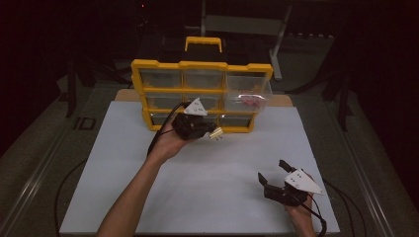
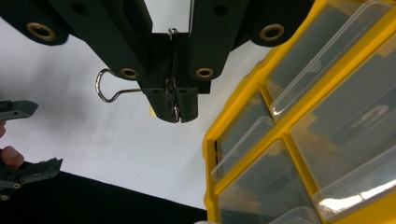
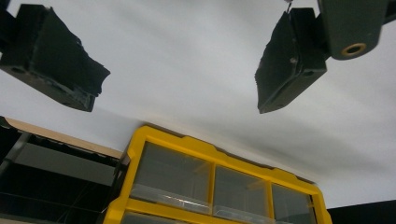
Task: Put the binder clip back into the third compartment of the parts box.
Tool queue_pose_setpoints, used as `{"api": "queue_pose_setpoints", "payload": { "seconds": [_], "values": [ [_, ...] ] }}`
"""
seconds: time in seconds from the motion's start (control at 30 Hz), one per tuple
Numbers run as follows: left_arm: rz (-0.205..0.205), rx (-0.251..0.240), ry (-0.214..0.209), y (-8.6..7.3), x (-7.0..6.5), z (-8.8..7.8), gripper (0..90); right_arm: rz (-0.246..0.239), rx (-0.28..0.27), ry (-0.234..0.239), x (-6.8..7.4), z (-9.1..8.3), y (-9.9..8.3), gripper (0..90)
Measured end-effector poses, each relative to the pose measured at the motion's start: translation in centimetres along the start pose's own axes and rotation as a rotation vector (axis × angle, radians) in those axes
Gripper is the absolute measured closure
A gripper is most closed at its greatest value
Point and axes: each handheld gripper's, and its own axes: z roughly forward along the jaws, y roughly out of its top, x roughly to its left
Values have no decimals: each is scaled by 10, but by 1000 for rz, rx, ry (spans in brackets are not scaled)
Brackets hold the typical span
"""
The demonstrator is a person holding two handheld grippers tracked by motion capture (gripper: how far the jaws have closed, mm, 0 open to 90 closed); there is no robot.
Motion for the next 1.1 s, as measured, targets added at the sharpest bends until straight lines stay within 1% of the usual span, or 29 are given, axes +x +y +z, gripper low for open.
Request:
{"api": "queue_pose_setpoints", "payload": {
  "seconds": [0.57,0.8,1.1],
  "values": [
    [7,-26,11,12,3,-13,893,1,0,-3,0,0,0,132],
    [9,-43,16,19,4,-18,892,1,0,-4,-1,0,0,132],
    [21,-52,20,27,5,-25,892,3,-1,-4,0,0,0,132]
  ]
}}
